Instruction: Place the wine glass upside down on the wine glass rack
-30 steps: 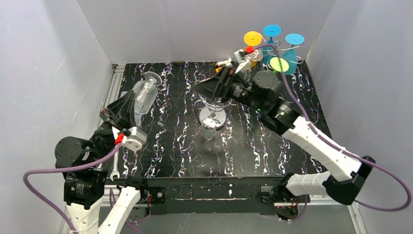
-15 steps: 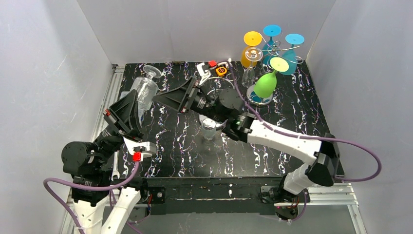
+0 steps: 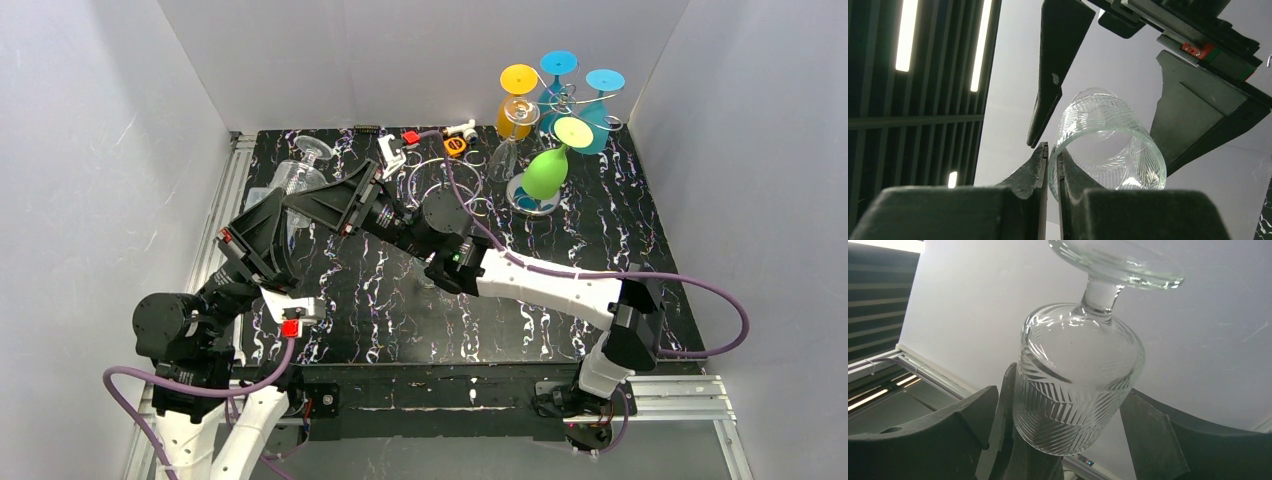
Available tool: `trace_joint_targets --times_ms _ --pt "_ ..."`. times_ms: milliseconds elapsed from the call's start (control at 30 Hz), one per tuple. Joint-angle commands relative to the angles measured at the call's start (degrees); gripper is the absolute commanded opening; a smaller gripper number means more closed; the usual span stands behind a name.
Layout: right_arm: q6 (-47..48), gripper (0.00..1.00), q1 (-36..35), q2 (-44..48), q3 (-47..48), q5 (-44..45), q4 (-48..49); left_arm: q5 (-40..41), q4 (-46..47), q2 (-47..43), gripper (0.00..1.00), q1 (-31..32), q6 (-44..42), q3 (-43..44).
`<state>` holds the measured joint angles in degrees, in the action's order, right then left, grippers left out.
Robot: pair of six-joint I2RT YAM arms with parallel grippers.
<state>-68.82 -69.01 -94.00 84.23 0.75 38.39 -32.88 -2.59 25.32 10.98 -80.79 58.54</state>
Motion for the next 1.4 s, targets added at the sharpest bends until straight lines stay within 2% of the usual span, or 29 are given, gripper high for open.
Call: trace_joint_targets --times_ms 0,133,333,467,500,600,633,767,933,1067,1167,1367 --pt "-2.2 0.98 0.0 -1.1 3.0 3.0 10.0 -0.9 4.6 -0.7 0.0 0.1 -1.4 0.4" --pt "-3.1 0.86 0.0 -1.2 2.1 4.5 13.8 -1.1 4.4 -1.3 0.0 0.0 -1.3 -0.1" --pt "-1.8 0.68 0.2 -1.8 3.5 5.7 14.7 -1.7 4.5 -1.8 0.0 0.1 -0.9 -0.5" --pt "1.3 0.6 0.8 -1.1 4.8 4.9 13.3 -2.8 4.0 -2.3 0.0 0.1 0.4 -0.3" --pt "2.7 0.59 0.9 -0.6 5.1 4.7 12.0 -3.1 3.5 -2.4 0.1 0.0 0.6 -0.1" --pt "8.3 0.59 1.5 1.9 5.3 3.9 6.7 -3.6 0.3 -3.1 0.67 0.0 1.4 0.1" --pt "10.7 0.59 1.8 3.0 5.3 3.5 4.2 -3.5 -1.1 -3.3 0.8 0.1 1.6 0.1" --pt "19.9 0.59 3.3 8.8 3.1 3.2 -6.2 -2.7 -7.6 -4.4 0.97 0.1 2.7 0.4" --pt "31.1 0.57 5.9 18.6 -2.4 4.1 -23.7 -1.6 -15.2 -6.3 0.98 0.1 4.9 0.0" --pt "40.7 0.56 6.8 27.0 -6.6 8.5 -37.5 0.6 -19.8 -7.0 0.98 0.1 7.2 -1.2" --pt "46.7 0.54 7.0 33.5 -10.1 15.0 -49.6 2.8 -22.3 -6.6 0.98 0.1 12.5 -1.2" --pt "53.3 0.52 7.1 45.0 -19.4 25.8 -62.0 6.0 -25.5 -4.8 0.98 0.1 24.2 -1.2"
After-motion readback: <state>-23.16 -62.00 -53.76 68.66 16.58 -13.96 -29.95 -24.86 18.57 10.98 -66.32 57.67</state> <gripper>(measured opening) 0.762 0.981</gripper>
